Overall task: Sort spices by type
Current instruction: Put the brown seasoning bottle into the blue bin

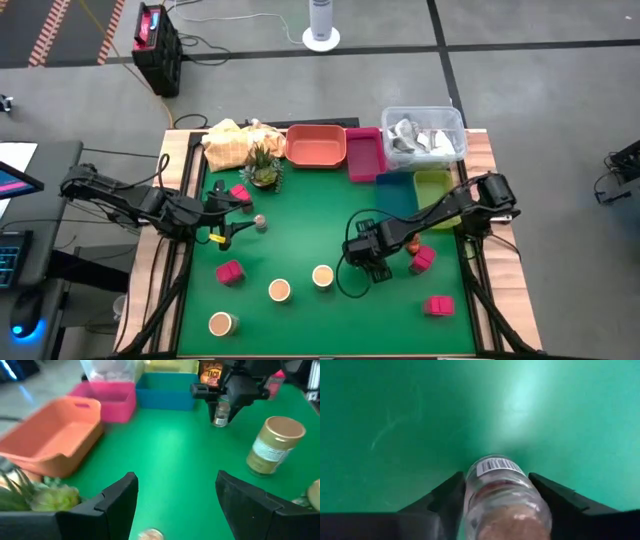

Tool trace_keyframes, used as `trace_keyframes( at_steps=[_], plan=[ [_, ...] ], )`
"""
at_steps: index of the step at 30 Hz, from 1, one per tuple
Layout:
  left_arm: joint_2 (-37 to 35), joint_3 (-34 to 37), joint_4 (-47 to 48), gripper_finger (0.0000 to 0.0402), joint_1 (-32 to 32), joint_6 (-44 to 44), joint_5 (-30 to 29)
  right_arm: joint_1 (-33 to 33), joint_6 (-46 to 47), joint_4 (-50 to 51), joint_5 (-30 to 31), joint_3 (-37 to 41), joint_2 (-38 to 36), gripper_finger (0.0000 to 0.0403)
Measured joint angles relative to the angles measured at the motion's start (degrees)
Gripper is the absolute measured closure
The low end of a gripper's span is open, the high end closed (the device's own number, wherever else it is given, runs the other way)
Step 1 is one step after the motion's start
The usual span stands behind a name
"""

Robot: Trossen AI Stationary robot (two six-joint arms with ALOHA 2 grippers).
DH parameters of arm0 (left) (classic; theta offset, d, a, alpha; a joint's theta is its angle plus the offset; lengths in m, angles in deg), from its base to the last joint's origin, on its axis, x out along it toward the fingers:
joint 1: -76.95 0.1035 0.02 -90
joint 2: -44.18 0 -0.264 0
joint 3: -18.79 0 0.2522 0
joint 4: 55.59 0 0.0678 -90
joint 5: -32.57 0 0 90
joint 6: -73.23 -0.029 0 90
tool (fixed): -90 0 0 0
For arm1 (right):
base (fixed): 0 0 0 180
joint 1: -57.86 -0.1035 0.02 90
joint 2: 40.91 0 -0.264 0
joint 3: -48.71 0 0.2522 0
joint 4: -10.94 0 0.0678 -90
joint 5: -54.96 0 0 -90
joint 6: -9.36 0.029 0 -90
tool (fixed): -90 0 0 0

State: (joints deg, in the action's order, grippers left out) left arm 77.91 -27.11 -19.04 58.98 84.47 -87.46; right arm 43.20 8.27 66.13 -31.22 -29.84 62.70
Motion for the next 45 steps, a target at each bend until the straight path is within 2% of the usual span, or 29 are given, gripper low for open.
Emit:
trace_keyframes(
  at_steps=[2, 7, 9, 14, 18, 22, 27, 33, 36, 39, 45],
  plan=[
    [0.0, 0.0, -0.72, 0.0146, 0.0, -3.23, -2.0, 1.15, -1.82, 0.06, 0.0, -1.31, -0.06, 0.0195],
    [0.0, 0.0, -3.84, 0.0146, 0.35, -11.05, -11.52, 6.06, -6.13, 5.72, 0.04, -5.97, -0.25, 0.0195],
    [0.02, 0.0, -4.59, 0.0146, 1.66, -11.37, -12.11, 9.09, -6.92, 9.08, 0.37, -7.91, -0.84, 0.0195],
    [4.42, 0.0, -4.81, 0.0151, 9.37, -8.54, -3.99, 18.22, -11.44, 10.49, 1.18, -10.83, -4.0, 0.0195],
    [9.62, 0.05, -7.73, 0.0161, 15.69, -9.68, 5.01, 25.89, -14.43, 8.5, 2.36, -14.95, -5.55, 0.0195],
    [13.92, 0.04, -10.77, 0.0167, 20.25, -11.17, 10.73, 31.31, -17.53, 9.69, 2.7, -19.3, -5.01, 0.0195],
    [17.34, 0.04, -14.51, 0.017, 23.72, -14.69, 11.77, 34.74, -19.71, 10.35, 2.25, -21.4, -4.93, 0.0193],
    [18.91, 1.0, -17.06, 0.0171, 25.74, -17.06, 11.74, 31.53, -14.43, 27.47, 0.57, -21.5, -5.29, 0.0192],
    [18.89, 2.35, -20.57, 0.0171, 26.71, -18.13, 11.64, 30.6, -12.05, 28.66, -0.03, -16.87, -8.05, 0.0192],
    [18.82, 2.67, -22.88, 0.0171, 27.28, -19.05, 11.59, 31.76, -8.82, 24.2, -1.81, -8.9, -14.39, 0.0192],
    [18.88, 2.67, -25.66, 0.0171, 27.46, -22.08, 11.54, 32.05, -2.22, 13.58, -0.63, 5.43, -23.6, 0.0191]
  ],
)
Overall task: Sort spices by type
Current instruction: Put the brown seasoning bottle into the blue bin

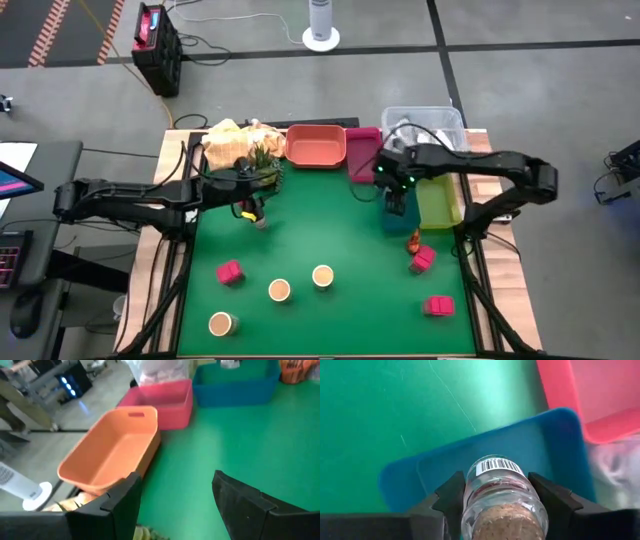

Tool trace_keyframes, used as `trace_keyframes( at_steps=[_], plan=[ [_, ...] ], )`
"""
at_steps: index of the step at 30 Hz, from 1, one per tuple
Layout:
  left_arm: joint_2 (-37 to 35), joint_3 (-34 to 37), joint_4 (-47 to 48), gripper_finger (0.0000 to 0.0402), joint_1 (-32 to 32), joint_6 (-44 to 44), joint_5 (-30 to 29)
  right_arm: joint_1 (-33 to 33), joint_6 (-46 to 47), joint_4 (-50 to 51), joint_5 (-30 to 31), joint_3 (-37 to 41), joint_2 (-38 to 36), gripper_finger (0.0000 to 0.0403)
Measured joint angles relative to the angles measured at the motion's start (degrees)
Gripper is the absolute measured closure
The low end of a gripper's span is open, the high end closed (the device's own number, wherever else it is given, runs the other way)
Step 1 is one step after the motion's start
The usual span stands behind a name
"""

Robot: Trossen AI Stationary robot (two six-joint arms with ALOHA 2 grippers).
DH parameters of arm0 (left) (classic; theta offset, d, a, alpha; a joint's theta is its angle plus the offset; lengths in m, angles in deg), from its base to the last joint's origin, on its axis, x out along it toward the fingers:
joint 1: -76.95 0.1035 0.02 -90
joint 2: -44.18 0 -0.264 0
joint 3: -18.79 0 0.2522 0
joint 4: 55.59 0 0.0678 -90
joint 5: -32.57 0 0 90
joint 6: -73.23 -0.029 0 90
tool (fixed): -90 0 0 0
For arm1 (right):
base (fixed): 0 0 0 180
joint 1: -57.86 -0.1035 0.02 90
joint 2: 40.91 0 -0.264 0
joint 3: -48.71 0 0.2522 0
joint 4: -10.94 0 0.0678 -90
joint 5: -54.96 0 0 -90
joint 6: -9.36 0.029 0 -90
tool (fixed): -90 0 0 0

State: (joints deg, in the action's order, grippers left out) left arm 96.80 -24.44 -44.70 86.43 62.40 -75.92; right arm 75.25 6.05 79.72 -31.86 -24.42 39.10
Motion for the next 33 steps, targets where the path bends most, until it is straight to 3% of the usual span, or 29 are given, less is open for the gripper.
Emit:
trace_keyframes(
  at_steps=[5, 17, 33],
  plan=[
    [-0.02, 0.0, -1.83, 0.0171, 0.02, -0.26, -0.03, -0.17, 0.75, -2.87, 1.18, 4.85, 1.89, 0.0191],
    [-0.02, 0.0, 4.12, 0.0171, 0.02, 3.07, -1.41, 5.94, -4.4, -4.89, 2.62, 5.11, 11.24, 0.0157],
    [-0.02, -6.42, 18.25, 0.0166, -0.01, 8.58, -0.94, 2.45, -0.24, -1.08, 2.49, 3.04, 4.29, 0.0137]
  ],
)
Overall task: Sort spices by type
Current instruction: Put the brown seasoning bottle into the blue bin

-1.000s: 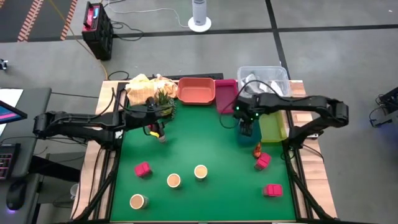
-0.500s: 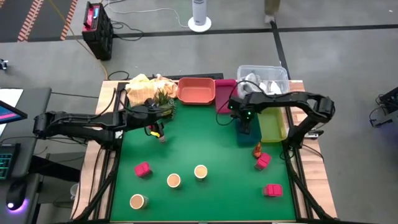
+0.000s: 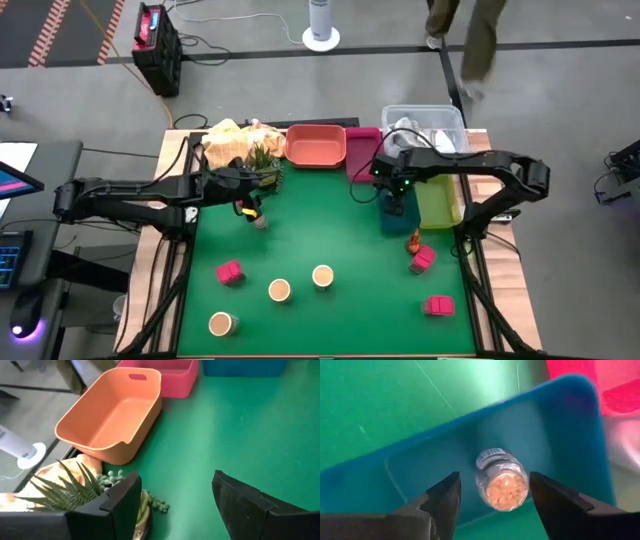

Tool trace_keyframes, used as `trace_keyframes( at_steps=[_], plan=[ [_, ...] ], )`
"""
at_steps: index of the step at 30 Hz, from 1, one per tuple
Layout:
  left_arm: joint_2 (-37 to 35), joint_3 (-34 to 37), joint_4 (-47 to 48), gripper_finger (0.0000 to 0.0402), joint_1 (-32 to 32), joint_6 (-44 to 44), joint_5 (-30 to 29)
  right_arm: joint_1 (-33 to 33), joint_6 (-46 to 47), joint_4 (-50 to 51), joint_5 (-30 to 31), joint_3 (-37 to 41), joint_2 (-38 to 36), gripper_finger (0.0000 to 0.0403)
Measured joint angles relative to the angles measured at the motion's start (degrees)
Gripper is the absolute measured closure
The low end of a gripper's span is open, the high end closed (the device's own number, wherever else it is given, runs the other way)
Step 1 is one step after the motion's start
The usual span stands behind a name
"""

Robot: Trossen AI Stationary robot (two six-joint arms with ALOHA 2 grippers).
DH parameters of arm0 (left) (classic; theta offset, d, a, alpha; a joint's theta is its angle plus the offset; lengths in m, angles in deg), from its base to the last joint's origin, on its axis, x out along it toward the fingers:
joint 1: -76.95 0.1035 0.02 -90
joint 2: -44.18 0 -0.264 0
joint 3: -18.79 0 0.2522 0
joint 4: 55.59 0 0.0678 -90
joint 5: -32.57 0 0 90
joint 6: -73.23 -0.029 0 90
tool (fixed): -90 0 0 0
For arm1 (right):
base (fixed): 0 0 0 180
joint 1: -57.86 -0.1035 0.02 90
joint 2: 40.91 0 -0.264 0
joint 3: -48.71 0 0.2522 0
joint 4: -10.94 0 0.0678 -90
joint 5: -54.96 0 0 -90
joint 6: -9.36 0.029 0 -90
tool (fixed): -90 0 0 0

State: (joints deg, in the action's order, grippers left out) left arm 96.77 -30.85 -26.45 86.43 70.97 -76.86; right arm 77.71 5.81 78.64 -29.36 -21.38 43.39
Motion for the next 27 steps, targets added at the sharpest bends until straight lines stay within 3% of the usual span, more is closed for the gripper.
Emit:
trace_keyframes(
  at_steps=[4, 9, 11, 18, 27],
  plan=[
    [0.0, -1.56, 5.34, 0.0144, 0.0, 2.5, 3.39, -1.89, 0.34, 0.91, 3.03, -0.74, -3.47, 0.0137],
    [0.02, -2.39, 15.2, 0.0123, -0.11, 5.56, 18.26, -3.83, 1.89, -2.25, 3.77, -1.05, -8.57, 0.0137],
    [0.02, -2.39, 18.17, 0.0124, -0.74, 6.27, 20.8, -4.85, 2.05, -4.42, 4.8, -1.06, -10.08, 0.0136],
    [2.38, -2.37, 20.17, 0.0131, -2.71, 8.78, 18.36, -9.04, 1.77, -10.88, 6.82, -1.06, -10.28, 0.0136],
    [14.55, -2.36, 19.84, 0.0132, -4.22, 8.0, 14.67, -15.09, 3.51, -14.28, 6.87, -0.62, -8.63, 0.0136]
  ],
)
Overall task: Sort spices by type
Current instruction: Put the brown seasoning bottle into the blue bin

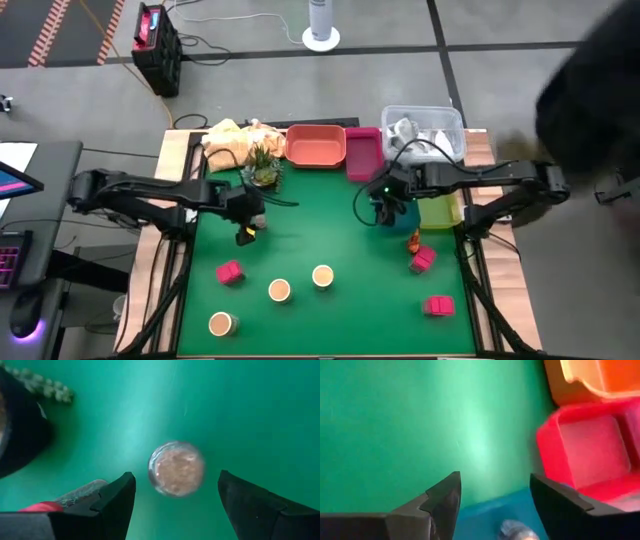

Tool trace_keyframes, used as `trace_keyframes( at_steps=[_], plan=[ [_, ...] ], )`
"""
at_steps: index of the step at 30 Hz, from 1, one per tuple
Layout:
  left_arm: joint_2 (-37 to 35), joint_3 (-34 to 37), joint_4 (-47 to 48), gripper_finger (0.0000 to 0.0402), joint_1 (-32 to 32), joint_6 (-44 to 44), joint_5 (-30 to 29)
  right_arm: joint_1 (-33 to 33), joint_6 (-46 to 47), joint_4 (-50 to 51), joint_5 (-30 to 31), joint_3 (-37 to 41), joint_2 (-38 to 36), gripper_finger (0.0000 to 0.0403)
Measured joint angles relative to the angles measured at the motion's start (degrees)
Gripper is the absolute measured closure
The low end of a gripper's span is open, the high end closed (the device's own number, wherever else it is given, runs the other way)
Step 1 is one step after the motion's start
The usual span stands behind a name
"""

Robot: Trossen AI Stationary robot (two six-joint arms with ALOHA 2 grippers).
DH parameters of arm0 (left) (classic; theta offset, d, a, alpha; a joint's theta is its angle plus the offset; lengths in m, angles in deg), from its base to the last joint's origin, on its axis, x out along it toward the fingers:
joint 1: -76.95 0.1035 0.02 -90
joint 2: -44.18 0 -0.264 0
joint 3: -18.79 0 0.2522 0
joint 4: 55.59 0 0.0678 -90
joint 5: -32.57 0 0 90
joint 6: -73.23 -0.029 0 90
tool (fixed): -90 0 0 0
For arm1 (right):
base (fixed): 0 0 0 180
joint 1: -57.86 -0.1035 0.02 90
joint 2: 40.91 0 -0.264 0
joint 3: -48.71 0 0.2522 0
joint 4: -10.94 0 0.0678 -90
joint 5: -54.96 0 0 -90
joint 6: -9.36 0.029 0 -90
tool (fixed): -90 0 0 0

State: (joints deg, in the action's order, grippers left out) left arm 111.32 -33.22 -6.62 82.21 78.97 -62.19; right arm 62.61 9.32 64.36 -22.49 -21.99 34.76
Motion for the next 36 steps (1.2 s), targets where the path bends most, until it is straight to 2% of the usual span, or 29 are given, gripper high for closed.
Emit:
trace_keyframes(
  at_steps=[8, 17, 25, 31, 36],
  plan=[
    [6.51, 0.02, -2.46, 0.0143, -0.11, -1.4, -0.93, -3.35, 1.62, -0.1, 1.63, -0.02, 0.46, 0.0136],
    [7.96, 0.02, -9.71, 0.0218, -1.57, -4.06, -1.14, -4.11, 2.04, -0.29, 3.05, -0.02, 0.45, 0.0136],
    [7.99, -2.98, -12.56, 0.0216, -1.57, -7.17, -0.99, -4.16, 2.69, -0.31, 3.05, -0.02, 0.45, 0.0136],
    [10.32, -8.06, -18.89, 0.0215, -1.23, -11.45, 0.39, -4.28, 3.79, -0.32, 3.05, -0.02, 0.45, 0.0136],
    [19.45, -17.0, -19.15, 0.0215, -1.56, -15.37, 1.67, -4.46, 6.68, 0.28, 3.05, -0.02, 0.45, 0.0136]
  ],
)
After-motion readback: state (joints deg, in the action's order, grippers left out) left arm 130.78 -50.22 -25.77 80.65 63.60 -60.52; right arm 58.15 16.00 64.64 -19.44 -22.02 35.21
